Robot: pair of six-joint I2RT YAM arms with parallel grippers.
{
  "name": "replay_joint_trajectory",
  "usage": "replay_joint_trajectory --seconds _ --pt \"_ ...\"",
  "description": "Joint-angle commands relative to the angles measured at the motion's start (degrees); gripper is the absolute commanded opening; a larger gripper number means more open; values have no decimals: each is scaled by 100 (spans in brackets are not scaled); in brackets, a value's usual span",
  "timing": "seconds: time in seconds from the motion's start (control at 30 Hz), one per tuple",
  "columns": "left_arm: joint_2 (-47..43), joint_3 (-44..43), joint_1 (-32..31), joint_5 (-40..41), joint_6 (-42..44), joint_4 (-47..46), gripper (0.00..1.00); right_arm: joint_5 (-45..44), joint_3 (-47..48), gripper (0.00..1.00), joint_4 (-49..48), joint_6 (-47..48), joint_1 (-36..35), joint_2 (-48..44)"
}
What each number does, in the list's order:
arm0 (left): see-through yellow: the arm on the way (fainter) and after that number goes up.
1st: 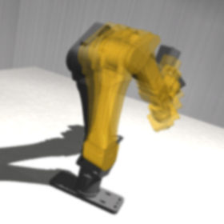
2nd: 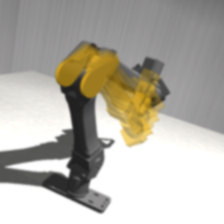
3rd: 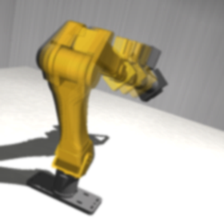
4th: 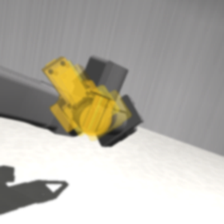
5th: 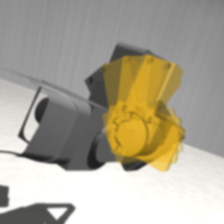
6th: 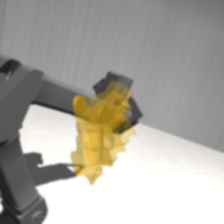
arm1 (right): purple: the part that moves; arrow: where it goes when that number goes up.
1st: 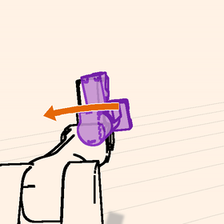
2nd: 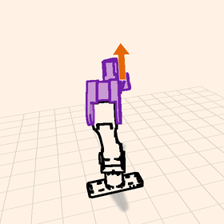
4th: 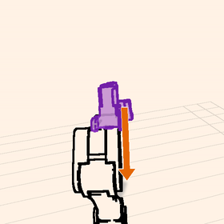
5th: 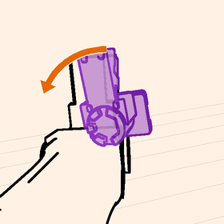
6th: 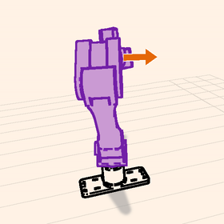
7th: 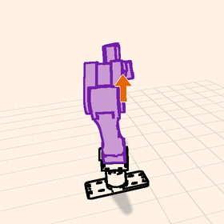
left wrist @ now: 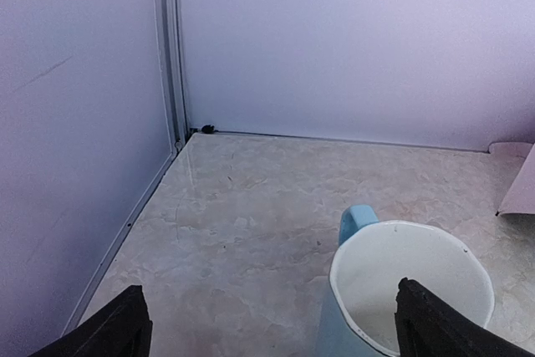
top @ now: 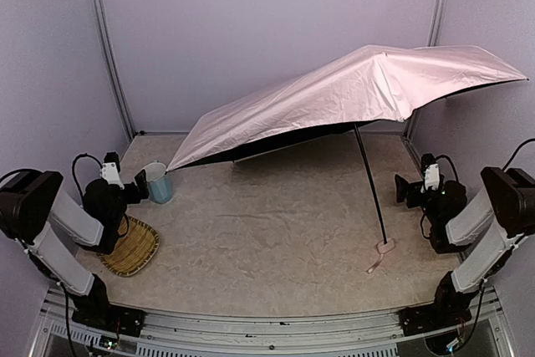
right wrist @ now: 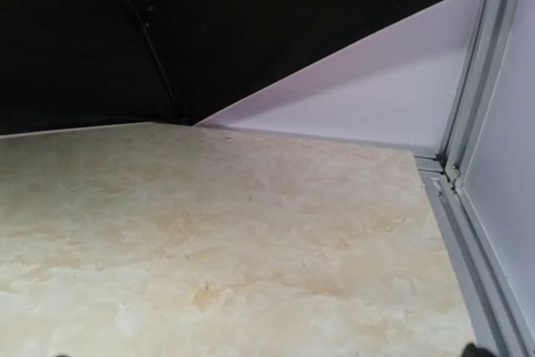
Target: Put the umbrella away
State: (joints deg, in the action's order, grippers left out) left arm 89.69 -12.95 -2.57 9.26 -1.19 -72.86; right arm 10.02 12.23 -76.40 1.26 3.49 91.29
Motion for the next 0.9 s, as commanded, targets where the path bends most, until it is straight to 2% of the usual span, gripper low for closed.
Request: replay_joint_trajectory --seconds 0.0,0.13,0.2,0.27,0.33,0.37,0.43,0.47,0.53,0.63,0.73,0.87 --pt "-39 -136 85 -155 -47 -105 99 -61 87 100 10 15 -73 -64" --pt "-60 -139 135 -218 -94 -84 99 -66 84 100 13 19 -76 -67" --pt "-222 -134 151 409 -313 32 99 -73 87 100 15 24 -85 -74" --pt "-697 -293 237 752 -612 786 99 -44 84 100 -16 23 -85 -76" --pt "-1122 -621 314 965 -788 1654 99 -134 207 100 531 -10 -77 -402" --pt "-1291 -748 329 1167 -820 1885 99 -228 349 100 1161 -38 -73 -710" --pt "-1674 -822 324 1657 -804 1897 99 -359 893 100 2449 -309 -70 -1359" --pt "-1939 -877 319 1814 -838 1976 99 -153 1084 100 2903 -434 -68 -1615" --pt "-2558 -1054 319 1806 -895 2240 99 873 1338 100 3572 -657 -74 -2058" --pt "-3126 -1589 243 1551 -962 2977 99 2274 1407 99 3906 -1058 -225 -2602" --pt "-3537 -2179 -162 1725 -797 3961 99 2785 1680 100 4556 -1149 -485 -2865" --pt "-4183 -2551 -996 1563 -599 4471 94 3047 2467 100 5622 -985 -958 -2706"
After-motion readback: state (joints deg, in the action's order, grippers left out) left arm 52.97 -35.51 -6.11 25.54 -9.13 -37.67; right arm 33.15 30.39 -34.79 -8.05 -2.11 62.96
